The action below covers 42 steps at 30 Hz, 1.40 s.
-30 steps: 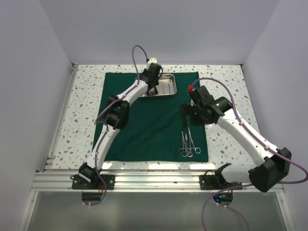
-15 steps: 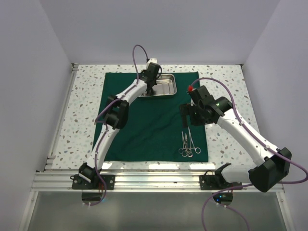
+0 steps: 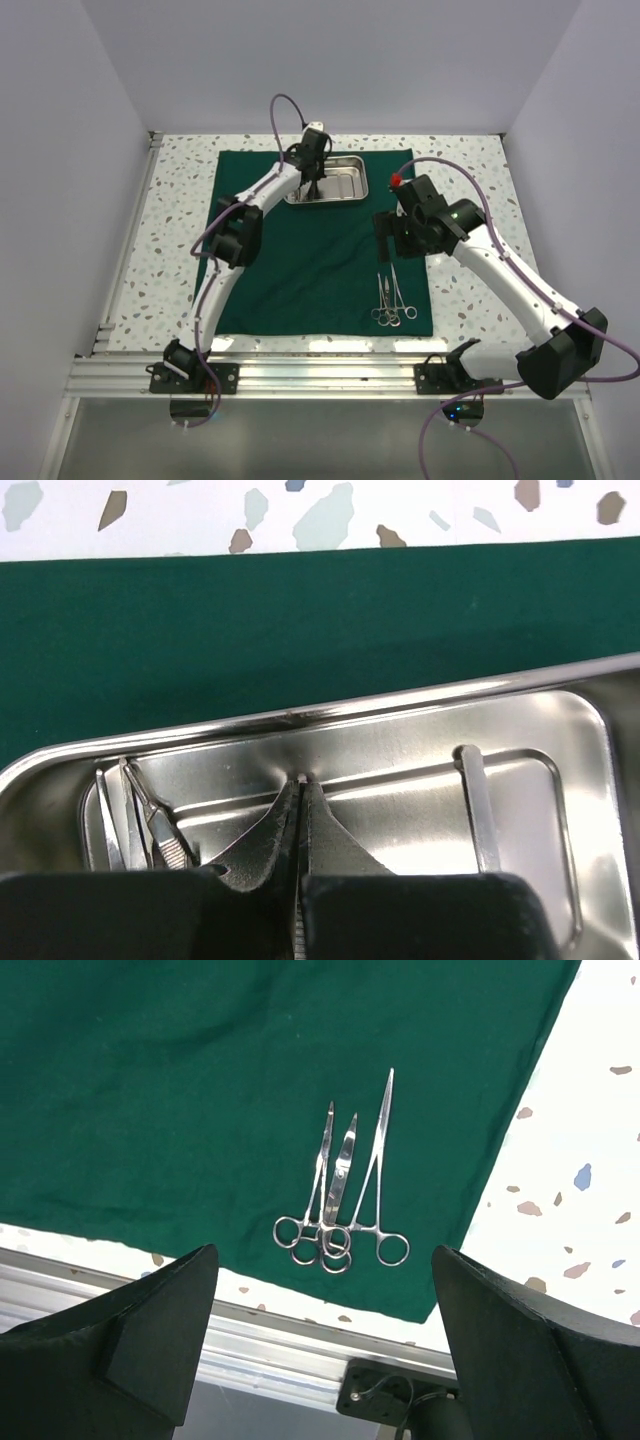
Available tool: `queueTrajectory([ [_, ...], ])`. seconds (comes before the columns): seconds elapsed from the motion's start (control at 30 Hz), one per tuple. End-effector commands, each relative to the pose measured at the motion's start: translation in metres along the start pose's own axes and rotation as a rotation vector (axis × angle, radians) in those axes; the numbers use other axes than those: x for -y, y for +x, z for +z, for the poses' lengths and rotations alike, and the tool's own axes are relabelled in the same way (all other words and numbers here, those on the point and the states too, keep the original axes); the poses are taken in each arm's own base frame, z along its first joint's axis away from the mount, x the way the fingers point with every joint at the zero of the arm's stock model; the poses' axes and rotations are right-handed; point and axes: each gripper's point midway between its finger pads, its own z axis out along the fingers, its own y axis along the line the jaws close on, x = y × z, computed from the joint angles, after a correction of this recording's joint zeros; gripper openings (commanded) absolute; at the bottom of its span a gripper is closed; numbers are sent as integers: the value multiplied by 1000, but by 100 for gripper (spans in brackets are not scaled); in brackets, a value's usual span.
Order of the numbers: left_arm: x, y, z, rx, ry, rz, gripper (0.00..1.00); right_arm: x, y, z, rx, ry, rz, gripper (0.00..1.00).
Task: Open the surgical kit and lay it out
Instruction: Pick up the medical item from the container, then place the medical item in the surgical kit.
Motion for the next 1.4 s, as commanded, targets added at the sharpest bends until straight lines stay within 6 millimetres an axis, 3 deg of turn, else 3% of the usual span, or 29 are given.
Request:
queueTrajectory([
  [0.0,16,-75,-56,127,96,-105,0,-4,-22,-17,87,-21,-1,91],
  [0.17,17,-122,-88,257,118,-138,0,-6,-25,-22,102,-30,8,91],
  [0.3,18,-147,-118,319,145,-139,0,-5,-29,-26,117,-28,13,91],
  [0.37,15,-143,-125,287,134,-141,0,-5,-31,-28,126,-26,5,91],
  [0.43,16,-145,-151,286,136,-134,0,-5,-34,-26,127,-19,-4,91],
  [0.47,11,-119,-148,231,110,-110,0,-5,-37,-27,134,-18,-11,91],
  [0.5,16,-124,-180,259,114,-103,0,-5,-39,-26,138,-16,-12,91],
  [0.53,15,-112,-189,239,106,-95,0,-6,-42,-25,144,-19,-14,91],
  [0.57,7,-66,-184,147,71,-70,0,-7,-45,-22,144,-20,-14,91],
  [0.6,12,-62,-213,149,96,-101,0,-9,-47,-20,146,-24,-14,91],
  [0.63,7,-40,-221,104,85,-103,0,-12,-52,-19,158,-32,-14,91],
  [0.67,-5,-3,-233,45,65,-96,0,-15,-54,-15,152,-39,-9,91],
  [0.73,2,42,-249,-26,89,-114,0,-21,-62,-10,168,-58,-1,91],
  [0.77,4,80,-262,-84,98,-128,0,-24,-62,-5,157,-68,5,91],
  [0.87,4,132,-281,-132,88,-133,0,-33,-68,2,155,-98,17,90],
  [0.9,20,147,-290,-141,119,-149,0,-35,-68,8,142,-103,19,90],
  [1.0,31,171,-293,-138,103,-172,0,-40,-71,12,135,-120,22,89],
  [1.17,29,183,-273,-102,-13,-294,0,-38,-65,3,131,-123,25,88],
  [1.37,51,203,-262,-132,8,-261,0,-21,-48,-14,145,-77,15,88],
])
